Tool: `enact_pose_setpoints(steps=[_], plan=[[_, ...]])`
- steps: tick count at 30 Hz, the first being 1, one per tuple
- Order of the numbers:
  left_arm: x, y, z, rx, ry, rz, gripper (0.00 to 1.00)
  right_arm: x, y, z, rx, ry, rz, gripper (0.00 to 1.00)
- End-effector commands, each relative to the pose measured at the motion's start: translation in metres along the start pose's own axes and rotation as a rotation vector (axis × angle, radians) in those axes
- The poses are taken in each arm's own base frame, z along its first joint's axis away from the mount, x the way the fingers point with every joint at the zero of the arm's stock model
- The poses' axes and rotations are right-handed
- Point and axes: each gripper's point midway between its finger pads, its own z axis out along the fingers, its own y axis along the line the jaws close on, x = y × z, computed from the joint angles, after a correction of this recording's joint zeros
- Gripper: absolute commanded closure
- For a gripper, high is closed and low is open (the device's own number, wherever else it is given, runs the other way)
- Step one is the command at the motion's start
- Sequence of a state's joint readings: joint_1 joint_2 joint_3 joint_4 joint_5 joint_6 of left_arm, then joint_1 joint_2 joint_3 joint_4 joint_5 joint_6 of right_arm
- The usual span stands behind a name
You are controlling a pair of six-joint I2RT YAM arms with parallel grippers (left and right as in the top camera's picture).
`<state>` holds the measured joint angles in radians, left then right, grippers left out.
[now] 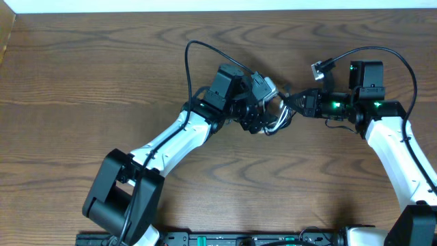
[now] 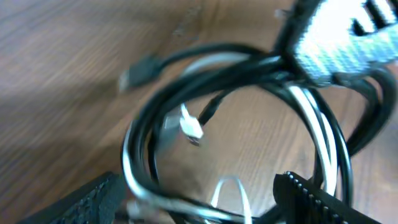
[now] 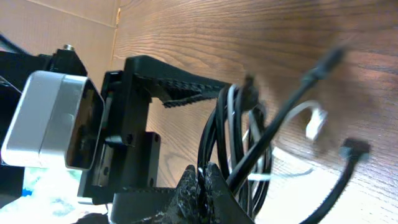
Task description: Untangle cables
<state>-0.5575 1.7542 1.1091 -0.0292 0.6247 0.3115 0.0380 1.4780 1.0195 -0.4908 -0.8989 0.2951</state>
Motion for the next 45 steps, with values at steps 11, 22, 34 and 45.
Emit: enact_pose_setpoints(steps=[11, 22, 34, 45], plan=[[-0.007, -0.026, -0.001, 0.155, -0.031, 0.0, 0.14, 0.001, 0.015, -0.003, -0.042, -0.002, -0.051, 0.99], [0.015, -0.016, 0.006, 0.111, 0.047, -0.046, 0.12, 0.017, -0.07, -0.02, 0.448, -0.004, 0.099, 0.99], [0.043, 0.065, -0.012, -0.302, 0.14, -0.232, 0.07, 0.054, -0.094, -0.015, 0.764, 0.081, 0.127, 0.6], [0.056, 0.118, -0.051, -0.367, 0.059, -0.521, 0.07, 0.074, -0.125, -0.002, 0.899, 0.135, 0.24, 0.53]])
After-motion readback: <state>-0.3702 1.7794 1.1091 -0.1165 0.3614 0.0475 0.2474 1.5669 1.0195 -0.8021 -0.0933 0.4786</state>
